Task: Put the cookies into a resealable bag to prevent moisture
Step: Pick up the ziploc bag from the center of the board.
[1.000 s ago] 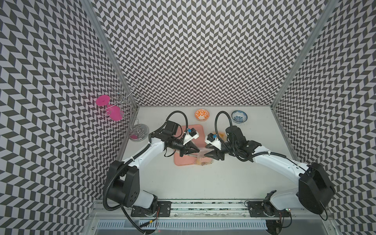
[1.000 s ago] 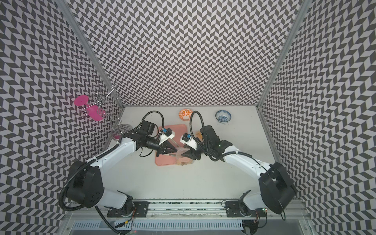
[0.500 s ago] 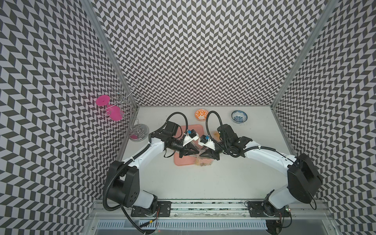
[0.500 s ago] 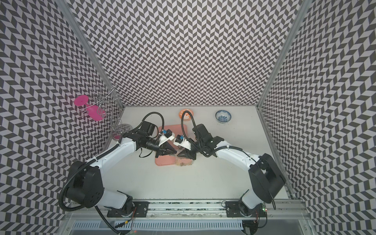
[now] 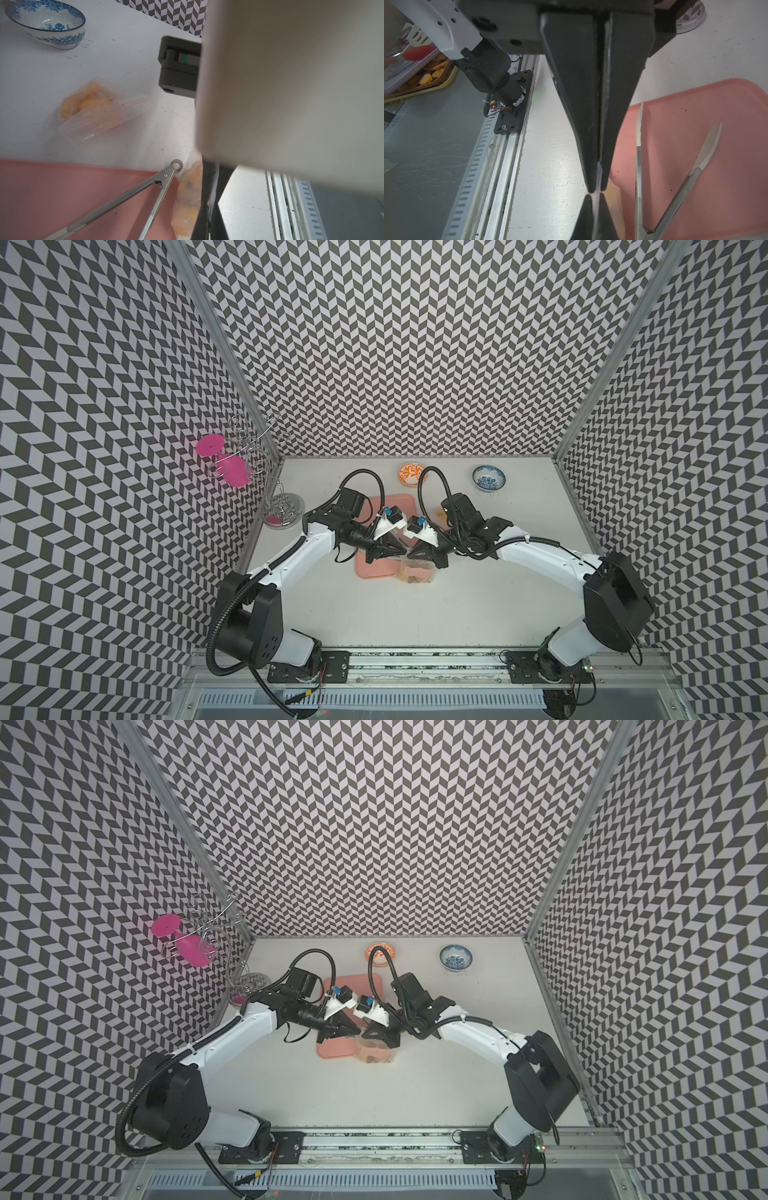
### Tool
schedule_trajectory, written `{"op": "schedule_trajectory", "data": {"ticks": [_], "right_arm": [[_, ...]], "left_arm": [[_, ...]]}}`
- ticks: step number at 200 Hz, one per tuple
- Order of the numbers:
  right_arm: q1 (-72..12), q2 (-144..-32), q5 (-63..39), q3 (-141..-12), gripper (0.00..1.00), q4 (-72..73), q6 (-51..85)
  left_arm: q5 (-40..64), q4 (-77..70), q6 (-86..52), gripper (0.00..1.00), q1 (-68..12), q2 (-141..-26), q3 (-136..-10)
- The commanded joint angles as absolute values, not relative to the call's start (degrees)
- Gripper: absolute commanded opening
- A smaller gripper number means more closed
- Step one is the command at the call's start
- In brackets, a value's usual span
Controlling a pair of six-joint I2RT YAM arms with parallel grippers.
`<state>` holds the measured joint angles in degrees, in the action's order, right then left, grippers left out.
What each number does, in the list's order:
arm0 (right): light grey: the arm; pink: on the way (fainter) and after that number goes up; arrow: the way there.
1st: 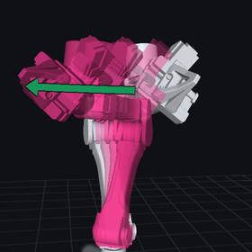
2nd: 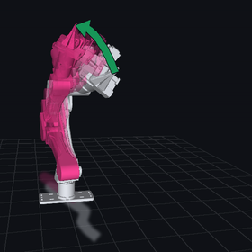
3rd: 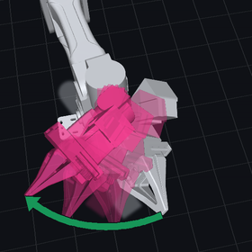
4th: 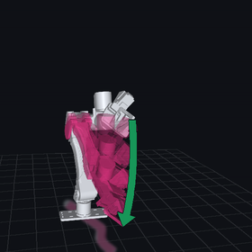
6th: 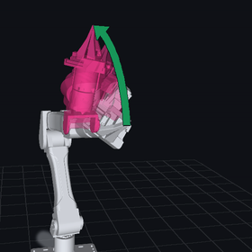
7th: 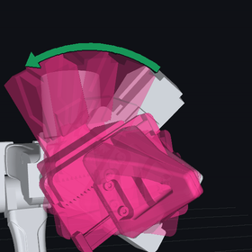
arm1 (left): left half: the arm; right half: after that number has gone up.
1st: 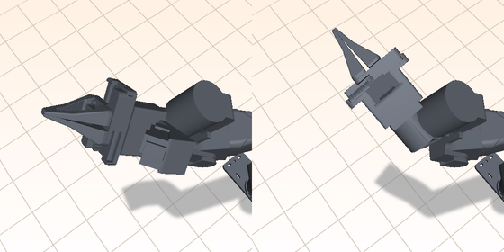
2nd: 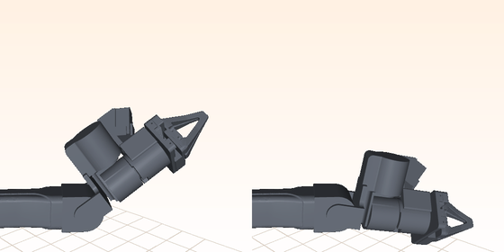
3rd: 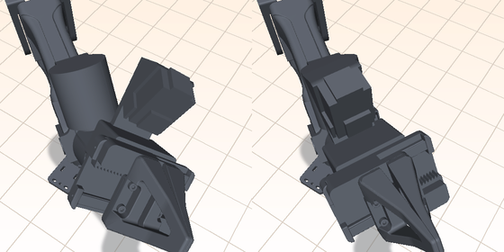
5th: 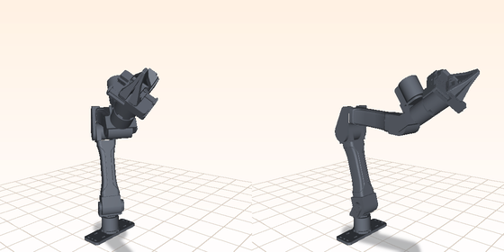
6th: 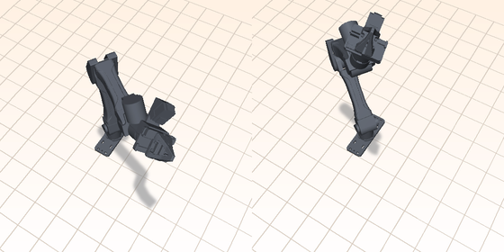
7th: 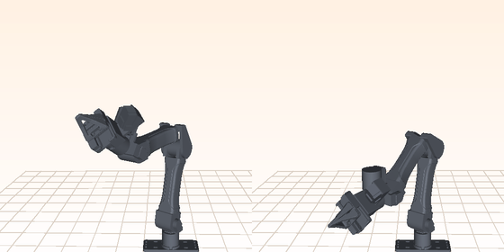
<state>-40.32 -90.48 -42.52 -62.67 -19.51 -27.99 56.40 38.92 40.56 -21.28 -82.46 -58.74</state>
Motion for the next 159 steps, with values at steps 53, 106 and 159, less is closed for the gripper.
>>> {"op": "schedule_trajectory", "data": {"ticks": [53,106,159], "right_arm": [[-39.94,-90.66,-46.81,-61.9,0.12,-12.03,-22.26],[-37.3,-88.26,-48.44,-59.09,0.0,-10.45,-20.29],[-36.04,-86.44,-46.46,-56.67,0.05,-13.62,-22.3]], "left_arm": [[57.36,38.98,42.55,0.0,-21.54,-80.46,-58.9],[55.39,39.02,42.45,0.0,-21.6,-80.33,-57.62],[55.41,39.03,42.28,0.0,-21.58,-80.26,-58.12]]}}
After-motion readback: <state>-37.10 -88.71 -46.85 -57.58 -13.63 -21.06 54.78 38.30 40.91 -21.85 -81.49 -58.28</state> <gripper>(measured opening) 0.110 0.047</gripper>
